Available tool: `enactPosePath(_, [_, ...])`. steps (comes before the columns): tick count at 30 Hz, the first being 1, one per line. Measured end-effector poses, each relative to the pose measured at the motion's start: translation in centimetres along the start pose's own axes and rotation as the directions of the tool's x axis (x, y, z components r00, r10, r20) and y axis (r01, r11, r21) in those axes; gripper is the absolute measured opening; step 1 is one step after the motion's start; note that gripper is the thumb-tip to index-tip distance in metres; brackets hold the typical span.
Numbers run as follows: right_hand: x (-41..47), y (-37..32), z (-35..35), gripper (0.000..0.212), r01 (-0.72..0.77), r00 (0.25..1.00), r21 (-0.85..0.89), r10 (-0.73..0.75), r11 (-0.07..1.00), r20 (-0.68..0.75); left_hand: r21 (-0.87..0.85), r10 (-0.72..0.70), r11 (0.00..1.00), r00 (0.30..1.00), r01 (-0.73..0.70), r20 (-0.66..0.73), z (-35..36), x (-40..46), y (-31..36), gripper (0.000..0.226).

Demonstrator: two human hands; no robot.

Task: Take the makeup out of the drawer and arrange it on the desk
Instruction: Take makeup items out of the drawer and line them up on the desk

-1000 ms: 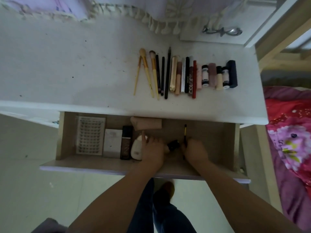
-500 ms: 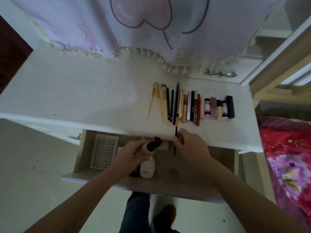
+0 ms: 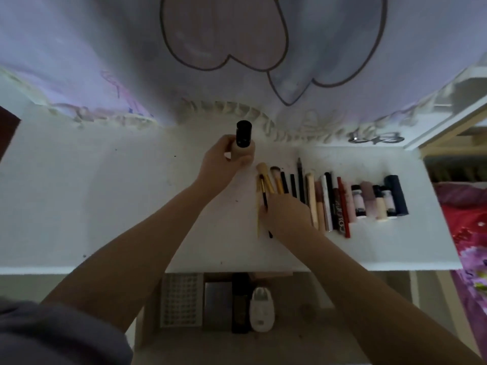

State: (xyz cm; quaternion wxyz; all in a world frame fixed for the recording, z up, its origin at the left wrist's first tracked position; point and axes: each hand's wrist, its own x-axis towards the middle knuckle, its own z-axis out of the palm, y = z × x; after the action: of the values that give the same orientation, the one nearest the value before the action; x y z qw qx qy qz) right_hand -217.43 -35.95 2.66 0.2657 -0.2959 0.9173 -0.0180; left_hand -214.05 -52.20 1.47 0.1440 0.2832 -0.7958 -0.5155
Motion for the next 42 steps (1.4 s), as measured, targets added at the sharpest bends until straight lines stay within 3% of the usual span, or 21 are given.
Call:
enactPosePath(8, [-1.9,1.6,-0.6,0.029,0.054,0.987,0.098,-0.039,0.994,-0.153,-0.123,0.027,0.992,0.979,-0.003,0.2,4.3,5.9,1.5,0.031])
enactPosePath(15, [-4.1,3.7,-0.6,0.029,0.087,0.972,0.145,-0.052,0.986,-0.231,-0.142,0.051,0.99,0.967,-0.016,0.249,4.5,5.2,2.2,0.028])
enactPosePath(17, [-4.8,4.1,-0.4,0.029,0.118,0.964,0.155,-0.076,0.981,-0.255,-0.088,0.016,0.996,0.974,0.004,0.227,3.5,3.8,2.5,0.048])
enactPosePath(19, [-6.0,4.4,0.2,0.026,0.212,0.949,0.177,-0.16,0.961,-0.27,-0.007,0.048,0.999,0.993,-0.048,0.11,1.9,0.7,2.8,0.047])
enactPosePath(22, [-8.7,5.4,2.7,0.017,0.39,0.917,0.182,-0.364,0.903,-0.161,0.086,0.228,0.97,0.974,-0.226,-0.009,-0.3,-7.9,2.0,0.018])
enactPosePath(24, [-10.4,6.6,5.6,0.015,0.434,0.9,0.15,-0.436,0.888,-0.019,0.139,0.278,0.948,0.958,-0.285,0.069,-0.7,-14.9,0.0,0.009])
enactPosePath(26, [-11.0,8.0,9.3,0.023,0.412,0.905,0.031,-0.413,0.911,0.103,0.205,0.187,0.95,0.954,-0.237,0.235,0.4,-20.7,-3.0,0.011])
enactPosePath(28, [-10.5,8.6,12.5,0.026,0.332,0.921,-0.034,-0.316,0.943,0.227,0.325,-0.021,0.939,0.925,-0.112,0.38,2.5,-24.0,-6.2,0.019])
enactPosePath(31, [-9.1,8.3,15.9,0.031,0.212,0.931,0.188,-0.257,0.959,0.26,0.495,-0.265,0.866,0.906,0.073,0.33,5.7,-25.2,-9.4,0.039])
enactPosePath(33, [-8.3,7.5,17.4,0.032,0.12,0.955,0.346,-0.204,0.93,0.216,0.567,-0.25,0.819,0.942,0.084,0.222,7.5,-25.0,-10.4,0.045])
enactPosePath(36, [-8.0,6.2,19.0,0.031,0.063,0.972,0.419,-0.151,0.906,0.18,0.638,-0.236,0.766,0.958,0.079,0.165,8.9,-24.0,-11.6,0.049])
enactPosePath(42, [-8.6,6.5,19.1,0.036,0.042,0.972,0.491,-0.15,0.87,0.183,0.716,-0.283,0.698,0.916,-0.006,0.284,8.6,-22.0,-12.3,0.057])
